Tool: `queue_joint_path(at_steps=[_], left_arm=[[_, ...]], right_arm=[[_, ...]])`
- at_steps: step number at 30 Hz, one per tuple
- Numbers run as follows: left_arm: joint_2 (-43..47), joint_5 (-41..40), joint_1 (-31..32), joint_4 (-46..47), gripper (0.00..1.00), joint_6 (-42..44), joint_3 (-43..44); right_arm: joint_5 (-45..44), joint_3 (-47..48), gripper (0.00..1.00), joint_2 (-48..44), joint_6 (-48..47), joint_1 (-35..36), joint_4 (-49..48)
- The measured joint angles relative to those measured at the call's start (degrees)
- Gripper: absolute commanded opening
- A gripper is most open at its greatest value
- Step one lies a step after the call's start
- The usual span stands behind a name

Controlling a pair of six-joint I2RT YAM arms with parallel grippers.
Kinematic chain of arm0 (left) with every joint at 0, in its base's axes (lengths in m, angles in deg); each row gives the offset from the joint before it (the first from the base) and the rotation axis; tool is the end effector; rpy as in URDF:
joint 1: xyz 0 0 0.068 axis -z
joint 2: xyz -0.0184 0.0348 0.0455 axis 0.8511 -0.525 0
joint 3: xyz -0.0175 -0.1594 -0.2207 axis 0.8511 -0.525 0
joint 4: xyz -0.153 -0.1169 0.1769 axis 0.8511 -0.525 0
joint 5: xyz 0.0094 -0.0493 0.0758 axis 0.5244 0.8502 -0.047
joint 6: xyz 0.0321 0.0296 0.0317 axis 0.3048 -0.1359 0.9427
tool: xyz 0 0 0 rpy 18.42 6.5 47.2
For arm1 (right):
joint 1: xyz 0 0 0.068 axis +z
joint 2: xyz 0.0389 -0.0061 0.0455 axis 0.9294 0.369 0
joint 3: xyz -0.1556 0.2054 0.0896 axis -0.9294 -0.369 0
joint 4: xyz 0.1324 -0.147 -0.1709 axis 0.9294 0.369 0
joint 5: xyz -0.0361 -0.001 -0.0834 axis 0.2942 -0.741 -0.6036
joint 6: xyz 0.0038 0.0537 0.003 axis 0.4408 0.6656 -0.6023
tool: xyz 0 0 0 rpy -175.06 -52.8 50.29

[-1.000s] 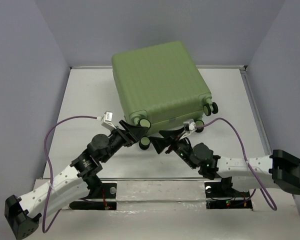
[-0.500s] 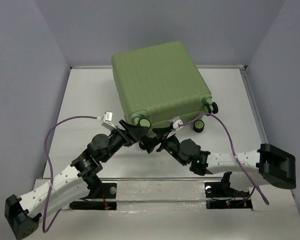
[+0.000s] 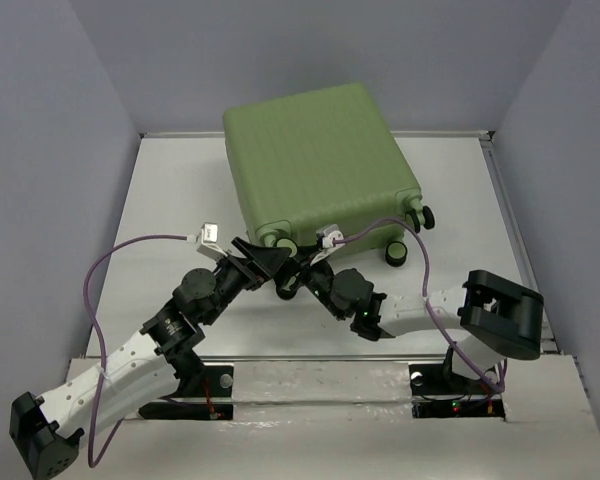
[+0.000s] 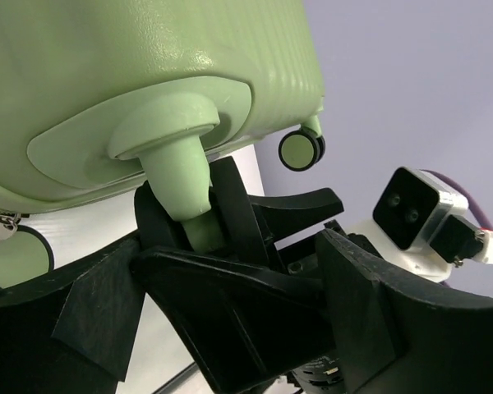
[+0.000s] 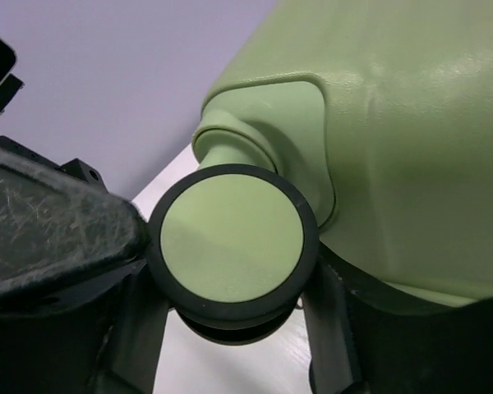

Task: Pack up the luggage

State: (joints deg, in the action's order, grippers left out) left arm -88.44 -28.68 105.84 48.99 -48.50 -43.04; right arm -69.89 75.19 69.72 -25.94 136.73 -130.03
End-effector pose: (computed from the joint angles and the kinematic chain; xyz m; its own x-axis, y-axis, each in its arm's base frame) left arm 0.1096 -0.1109 0.2790 -0.5083 -0.7130 -0.4829 0.3561 0.3366 -0.8717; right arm 0.1350 0.2939 0.2403 -0.1531 0.3741 -0.9147 -0.6208 0.6838 0.3836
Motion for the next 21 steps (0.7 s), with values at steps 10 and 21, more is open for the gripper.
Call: queue_joint_path(at_steps=[10, 21], left_arm=[[8.74, -4.09, 0.35, -9.25, 0.83, 2.84, 0.09], [23.28, -11.56, 0.87, -19.06, 0.52, 5.62, -6.54]], right_arm=[[-0.42, 1.86, 0.10, 3.74, 0.52, 0.28, -3.43], [-0.55, 4.92, 0.08, 0.61, -0.50, 0.26, 8.48]])
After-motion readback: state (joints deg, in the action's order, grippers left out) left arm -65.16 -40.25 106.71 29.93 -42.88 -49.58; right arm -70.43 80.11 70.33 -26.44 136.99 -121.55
